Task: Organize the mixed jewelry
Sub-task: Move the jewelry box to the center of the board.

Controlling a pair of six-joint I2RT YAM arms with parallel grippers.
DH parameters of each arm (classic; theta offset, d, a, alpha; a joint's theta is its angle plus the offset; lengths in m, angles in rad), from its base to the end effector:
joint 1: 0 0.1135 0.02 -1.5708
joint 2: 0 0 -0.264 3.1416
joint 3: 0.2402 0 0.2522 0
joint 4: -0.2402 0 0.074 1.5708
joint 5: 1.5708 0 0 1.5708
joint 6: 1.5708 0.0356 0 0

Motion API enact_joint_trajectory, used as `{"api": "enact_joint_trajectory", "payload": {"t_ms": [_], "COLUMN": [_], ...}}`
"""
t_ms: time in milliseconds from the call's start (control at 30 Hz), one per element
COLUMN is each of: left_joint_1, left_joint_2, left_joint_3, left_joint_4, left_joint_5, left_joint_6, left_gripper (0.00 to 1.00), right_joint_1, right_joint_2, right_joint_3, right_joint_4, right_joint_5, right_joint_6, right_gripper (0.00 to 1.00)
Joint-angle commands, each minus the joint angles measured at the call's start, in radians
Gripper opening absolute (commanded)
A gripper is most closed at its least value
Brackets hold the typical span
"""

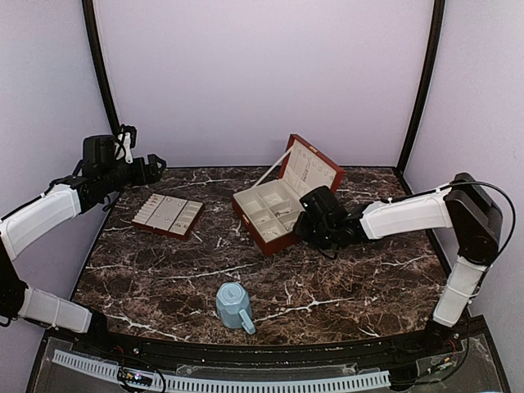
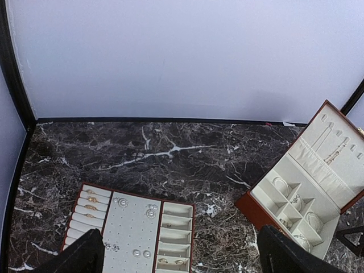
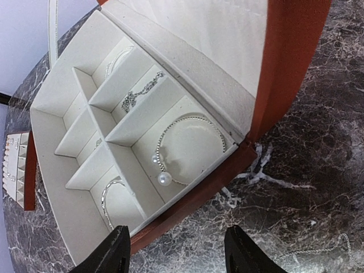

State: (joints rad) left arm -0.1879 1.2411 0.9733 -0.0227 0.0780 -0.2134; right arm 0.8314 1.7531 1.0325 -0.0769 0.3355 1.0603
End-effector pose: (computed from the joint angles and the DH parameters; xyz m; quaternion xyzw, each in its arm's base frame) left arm 0.2859 -0.0572 0.3250 0.0131 0.8016 -0.1496 0.5787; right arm 0.2557 0.2630 0.1796 0.1668 0.9000 0.2110 0.3429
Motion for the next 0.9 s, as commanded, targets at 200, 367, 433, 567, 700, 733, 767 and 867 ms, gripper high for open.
{"api": "enact_joint_trajectory", "payload": {"t_ms": [200, 367, 433, 567, 700, 733, 767, 867], "left_joint_1": [-0.002, -0.002, -0.002, -0.002, -0.002, -0.002, -0.002, -0.002], "left_joint_2": [-0.028, -0.024, -0.021, -0.019, -0.014, -0.013, -0.013, -0.013], "left_joint_3": [-0.012, -0.012, -0.013, -0.013, -0.015, -0.016, -0.015, -0.014], "left_joint_4": [0.020, 0.020, 0.020, 0.020, 0.020, 0.020, 0.020, 0.020], "left_joint_5": [0.000, -0.006, -0.006, -0.009, -0.013, -0.015, -0.017, -0.014], "left_joint_6": [0.001, 0.003, 0.003, 0.005, 0.008, 0.009, 0.009, 0.006], "left_gripper": [0.97, 0.97, 0.97, 0.97, 0.97, 0.97, 0.97, 0.97], "right_joint_1": [-0.053, -0.088, -0.103, -0.129, -0.164, -0.172, -0.179, -0.190], "right_joint_2": [0.110, 0.169, 0.194, 0.243, 0.306, 0.325, 0.343, 0.390], "right_joint_3": [0.066, 0.108, 0.131, 0.197, 0.293, 0.319, 0.347, 0.420], "right_joint_4": [0.131, 0.153, 0.168, 0.175, 0.174, 0.171, 0.168, 0.159], "right_joint_5": [-0.037, -0.043, -0.048, -0.047, -0.054, -0.058, -0.063, -0.062], "right_joint_6": [-0.022, -0.051, -0.063, -0.107, -0.163, -0.180, -0.195, -0.249], "right_gripper": [0.54, 0.54, 0.53, 0.53, 0.52, 0.52, 0.52, 0.53]}}
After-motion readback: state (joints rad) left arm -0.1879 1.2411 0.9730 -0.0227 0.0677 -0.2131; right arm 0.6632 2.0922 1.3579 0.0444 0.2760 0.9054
